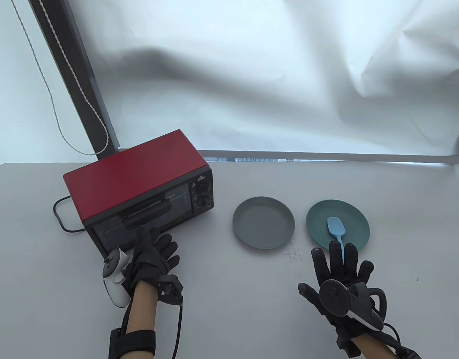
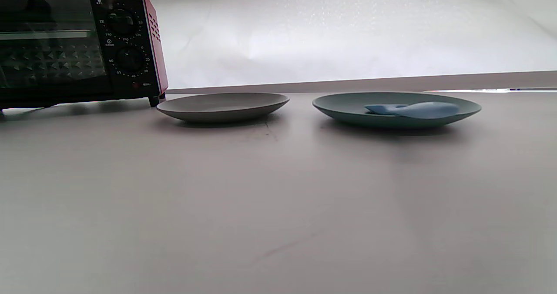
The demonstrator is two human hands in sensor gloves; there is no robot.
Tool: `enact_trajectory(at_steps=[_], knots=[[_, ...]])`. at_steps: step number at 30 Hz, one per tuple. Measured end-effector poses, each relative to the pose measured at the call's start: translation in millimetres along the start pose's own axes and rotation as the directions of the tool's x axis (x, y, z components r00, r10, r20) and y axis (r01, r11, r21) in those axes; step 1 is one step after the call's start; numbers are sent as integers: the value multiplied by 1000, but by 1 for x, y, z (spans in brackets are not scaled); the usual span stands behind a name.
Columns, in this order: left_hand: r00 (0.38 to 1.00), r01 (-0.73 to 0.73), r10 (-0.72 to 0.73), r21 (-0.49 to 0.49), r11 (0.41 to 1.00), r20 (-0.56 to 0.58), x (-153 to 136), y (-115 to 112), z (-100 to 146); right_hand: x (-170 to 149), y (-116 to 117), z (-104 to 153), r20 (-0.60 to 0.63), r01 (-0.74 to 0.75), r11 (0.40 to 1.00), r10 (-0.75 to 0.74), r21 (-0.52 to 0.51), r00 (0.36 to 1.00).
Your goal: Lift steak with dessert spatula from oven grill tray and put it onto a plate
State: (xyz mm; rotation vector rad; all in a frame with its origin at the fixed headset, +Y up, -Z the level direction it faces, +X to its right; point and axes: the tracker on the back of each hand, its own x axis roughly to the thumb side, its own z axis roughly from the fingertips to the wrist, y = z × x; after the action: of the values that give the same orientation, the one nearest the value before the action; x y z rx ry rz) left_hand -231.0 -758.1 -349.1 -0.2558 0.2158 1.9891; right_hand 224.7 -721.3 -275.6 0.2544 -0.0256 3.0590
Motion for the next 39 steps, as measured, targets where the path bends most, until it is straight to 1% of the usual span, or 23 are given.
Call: enact_trajectory(at_steps=[6, 10, 19, 27, 33, 39], knots=[[993, -104, 105, -10, 994, 50, 5, 1, -9, 6, 4, 0, 20, -23, 1000, 23, 15, 1000], [976, -190, 193, -38, 981, 104, 10, 0, -12, 5, 4, 1, 22, -21, 1000, 20, 15, 1000], [935, -329, 334, -59, 942, 121, 6, -1, -16, 6, 4, 1, 21, -16, 1000, 16, 20, 1000], [940, -324, 324, -22, 946, 105, 2, -1, -14, 6, 4, 1, 20, -7, 1000, 7, 28, 1000], [956, -280, 276, 28, 960, 105, -5, -2, -10, 6, 3, 1, 19, -3, 1000, 2, 26, 1000], [974, -216, 209, 80, 973, 88, -14, -4, 0, 6, 3, 0, 24, 3, 1000, -3, 28, 1000]])
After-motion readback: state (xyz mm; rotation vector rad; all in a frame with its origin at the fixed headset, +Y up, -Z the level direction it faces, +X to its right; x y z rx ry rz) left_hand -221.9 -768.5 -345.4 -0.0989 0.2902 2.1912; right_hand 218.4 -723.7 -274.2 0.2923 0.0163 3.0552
